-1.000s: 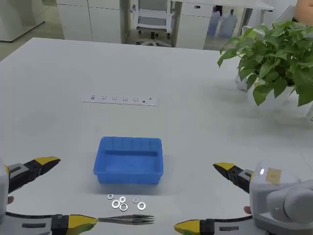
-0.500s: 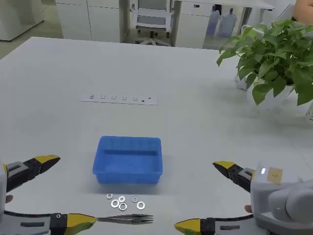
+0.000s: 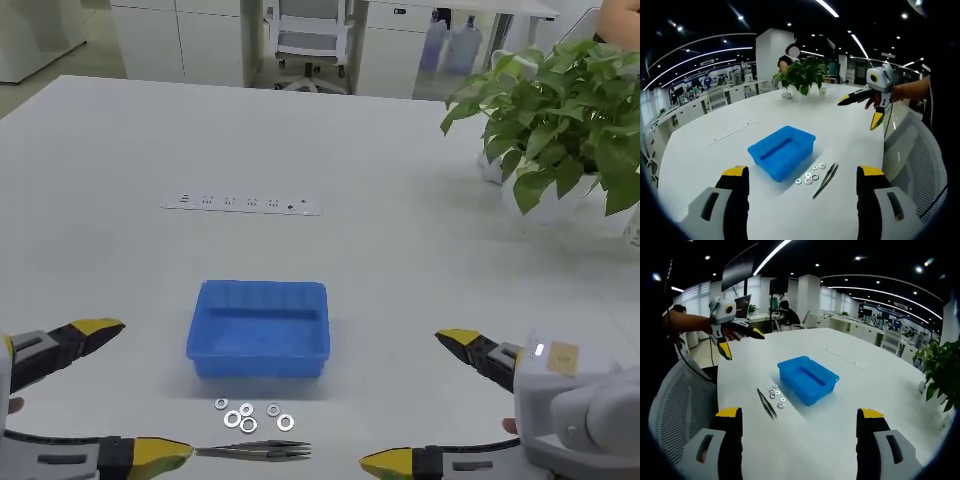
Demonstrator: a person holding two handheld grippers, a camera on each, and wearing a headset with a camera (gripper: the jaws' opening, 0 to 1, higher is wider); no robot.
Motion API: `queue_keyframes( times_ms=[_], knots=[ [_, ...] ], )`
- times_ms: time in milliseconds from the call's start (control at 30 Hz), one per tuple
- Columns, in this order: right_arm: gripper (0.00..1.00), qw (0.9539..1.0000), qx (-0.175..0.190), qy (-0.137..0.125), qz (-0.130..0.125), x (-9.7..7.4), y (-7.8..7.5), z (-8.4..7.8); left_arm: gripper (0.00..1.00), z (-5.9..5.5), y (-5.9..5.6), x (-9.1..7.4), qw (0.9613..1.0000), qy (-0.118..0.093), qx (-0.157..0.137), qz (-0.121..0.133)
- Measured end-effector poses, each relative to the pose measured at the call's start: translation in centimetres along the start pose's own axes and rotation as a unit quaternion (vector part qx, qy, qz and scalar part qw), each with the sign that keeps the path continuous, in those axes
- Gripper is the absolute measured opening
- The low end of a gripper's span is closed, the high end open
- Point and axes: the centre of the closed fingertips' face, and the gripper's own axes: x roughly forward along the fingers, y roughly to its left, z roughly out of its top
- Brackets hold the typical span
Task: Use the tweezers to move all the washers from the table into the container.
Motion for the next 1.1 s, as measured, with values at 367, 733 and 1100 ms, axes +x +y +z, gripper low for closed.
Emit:
queue_keyframes(
  times_ms=[367,733,1100],
  knots=[
    [0.94,0.9999,-0.006,0.007,0.006,0.3,-0.3,-0.1,0.92,-0.3,-0.1,0.4,0.9998,0.011,0.01,-0.013],
    [0.9,0.9994,-0.018,0.019,0.023,1.1,-0.6,-0.1,0.89,-1.0,0.1,1.1,0.9985,0.036,0.025,-0.034],
    [0.88,0.9974,-0.037,0.04,0.048,2.2,-0.3,-0.3,0.88,-1.5,0.4,1.7,0.9965,0.055,0.037,-0.05]
  ],
)
